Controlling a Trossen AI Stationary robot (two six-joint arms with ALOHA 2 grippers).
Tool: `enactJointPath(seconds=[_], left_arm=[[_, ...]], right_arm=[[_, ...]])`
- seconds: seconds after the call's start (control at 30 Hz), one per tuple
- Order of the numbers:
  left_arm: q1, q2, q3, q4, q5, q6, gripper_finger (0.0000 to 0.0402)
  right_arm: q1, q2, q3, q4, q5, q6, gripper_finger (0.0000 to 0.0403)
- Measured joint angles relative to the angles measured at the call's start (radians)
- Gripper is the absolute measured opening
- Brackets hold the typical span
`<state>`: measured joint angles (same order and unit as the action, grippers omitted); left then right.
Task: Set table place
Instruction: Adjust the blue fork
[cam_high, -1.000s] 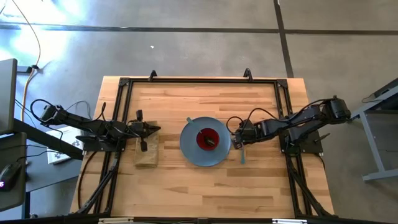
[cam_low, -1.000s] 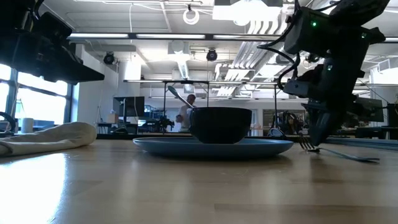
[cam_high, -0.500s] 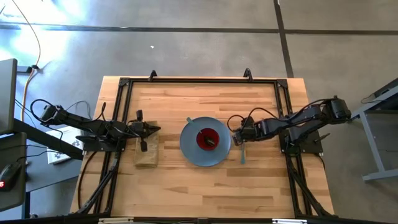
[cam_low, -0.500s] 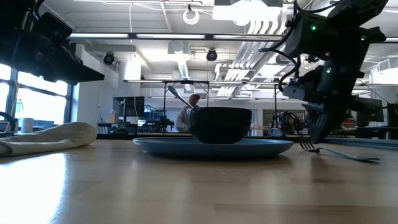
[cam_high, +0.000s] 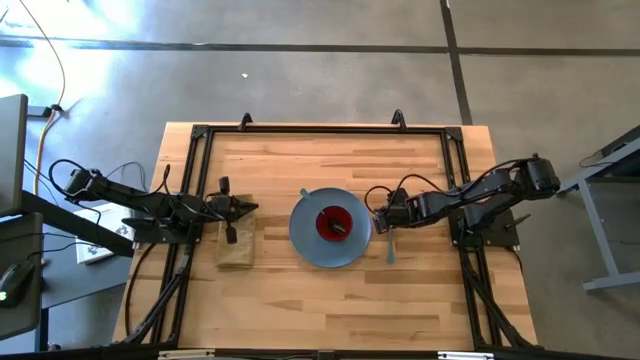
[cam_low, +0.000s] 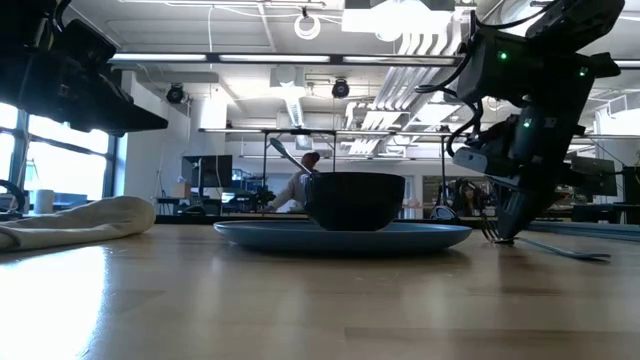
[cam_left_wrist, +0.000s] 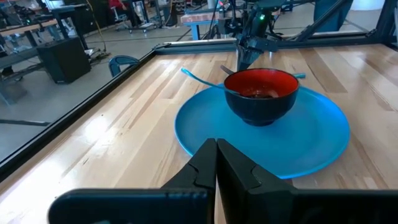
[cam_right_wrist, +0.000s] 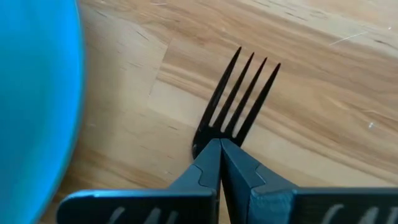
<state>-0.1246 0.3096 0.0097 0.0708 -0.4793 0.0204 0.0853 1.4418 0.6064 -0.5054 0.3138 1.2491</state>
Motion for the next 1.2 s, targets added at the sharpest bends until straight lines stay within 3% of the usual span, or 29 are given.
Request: enactJointPath(seconds=[1.2], left_arm=[[0.000, 0.000, 0.000, 0.000, 0.000, -0.003, 0.0000]], right_arm=[[-0.059, 0.081, 0.001, 0.179, 0.073, -0.053, 0.0000]])
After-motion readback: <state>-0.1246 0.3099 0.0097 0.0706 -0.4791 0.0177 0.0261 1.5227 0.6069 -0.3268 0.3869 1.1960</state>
